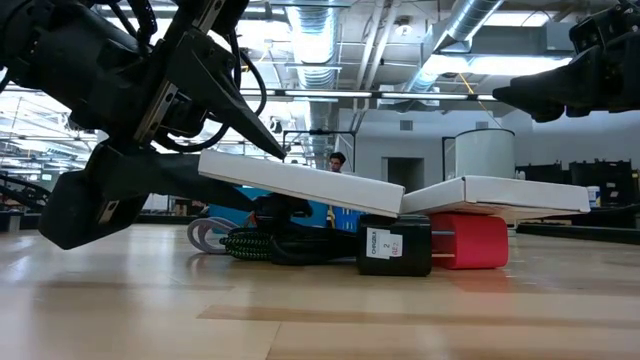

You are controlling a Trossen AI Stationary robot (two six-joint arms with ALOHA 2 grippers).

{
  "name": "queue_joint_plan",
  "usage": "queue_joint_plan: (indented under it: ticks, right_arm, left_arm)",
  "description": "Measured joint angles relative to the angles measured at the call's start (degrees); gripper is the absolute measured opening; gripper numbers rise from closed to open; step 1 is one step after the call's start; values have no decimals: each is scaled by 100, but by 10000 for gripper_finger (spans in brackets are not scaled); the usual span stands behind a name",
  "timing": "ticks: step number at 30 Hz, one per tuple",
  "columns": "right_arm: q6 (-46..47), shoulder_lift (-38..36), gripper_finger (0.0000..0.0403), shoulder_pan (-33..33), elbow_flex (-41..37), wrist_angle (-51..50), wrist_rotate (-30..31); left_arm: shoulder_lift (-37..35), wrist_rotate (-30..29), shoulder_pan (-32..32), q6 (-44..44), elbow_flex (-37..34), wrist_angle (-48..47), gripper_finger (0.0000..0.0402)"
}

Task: Pick and place items into bin
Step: Put the left white card reader box into the blue bin

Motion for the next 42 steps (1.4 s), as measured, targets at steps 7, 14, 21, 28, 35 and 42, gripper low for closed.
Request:
queue_joint_plan:
  ticks: [7, 14, 21, 28, 35, 42]
  right_arm:
    - [1, 0, 260, 0, -1, 0, 1]
    - [1, 0, 260, 2, 1, 0, -1]
    - [1, 0, 260, 0, -1, 0, 0]
    - [0, 0, 260, 1, -1, 0, 1]
    - [-1, 0, 260, 0, -1, 0, 1]
    - [1, 0, 260, 0, -1, 0, -1]
  left_arm:
    - [0, -20, -4, 61, 0, -2, 145]
    - [-2, -32, -25, 92, 0, 29, 106]
    - [-9, -115, -94, 99, 0, 48, 87]
    - [-9, -186, -142, 127, 0, 90, 87]
    - [-42, -297, -144, 348, -4, 243, 86]
    - [-399, -508, -144, 721, -4, 188, 86]
